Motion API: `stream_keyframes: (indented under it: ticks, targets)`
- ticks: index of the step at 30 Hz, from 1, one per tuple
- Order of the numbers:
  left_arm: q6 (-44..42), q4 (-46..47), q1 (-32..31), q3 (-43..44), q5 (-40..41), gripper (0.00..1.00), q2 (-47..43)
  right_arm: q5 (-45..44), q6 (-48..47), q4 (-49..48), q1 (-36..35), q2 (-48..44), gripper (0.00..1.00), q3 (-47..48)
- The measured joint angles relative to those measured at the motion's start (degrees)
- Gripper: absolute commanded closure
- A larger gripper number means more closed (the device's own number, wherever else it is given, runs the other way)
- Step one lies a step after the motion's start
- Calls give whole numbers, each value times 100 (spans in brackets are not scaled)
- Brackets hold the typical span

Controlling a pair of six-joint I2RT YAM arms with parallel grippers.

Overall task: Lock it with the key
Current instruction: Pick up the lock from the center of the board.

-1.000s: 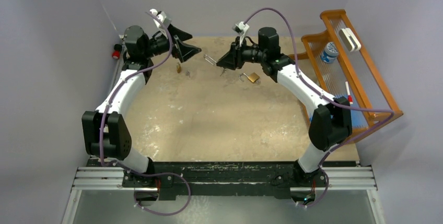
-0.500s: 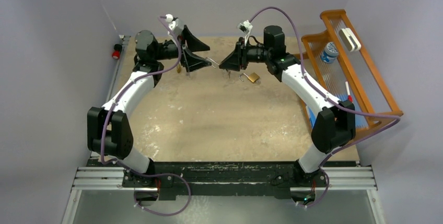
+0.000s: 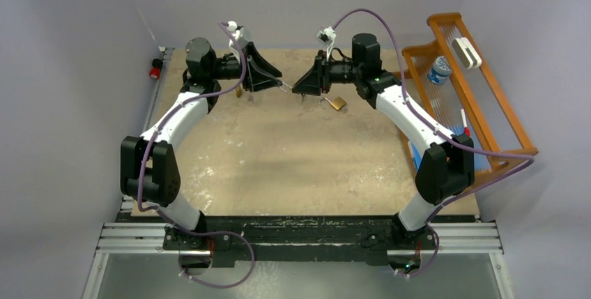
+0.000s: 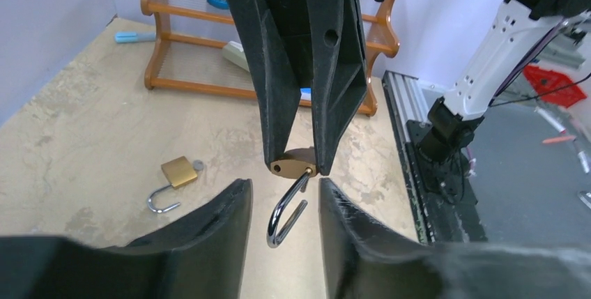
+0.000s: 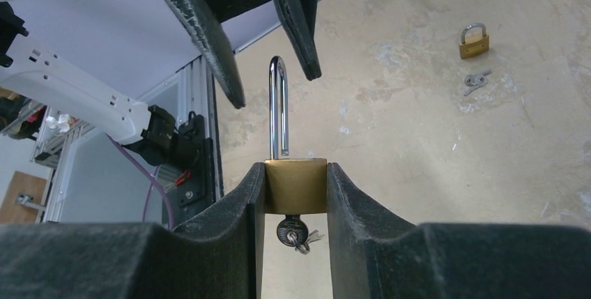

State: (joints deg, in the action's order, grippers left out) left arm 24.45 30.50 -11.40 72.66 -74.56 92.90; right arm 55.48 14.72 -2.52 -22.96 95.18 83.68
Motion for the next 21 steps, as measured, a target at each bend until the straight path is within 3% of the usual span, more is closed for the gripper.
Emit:
stream_keyframes:
  ticks: [4, 12, 15, 21]
  targets:
    - [-24, -17, 0, 24, -81, 100, 0, 4, 61, 7, 15, 0, 95, 70]
    - [-120, -33, 0, 87, -254, 100, 0, 105, 68, 11, 15, 0, 93, 151]
    - [-413, -387, 0, 199, -275, 100, 0, 96, 70, 13, 15, 0, 72, 160]
    - [-1858, -2380, -59, 946, -297, 100, 4, -42, 96, -22, 15, -13, 32, 238]
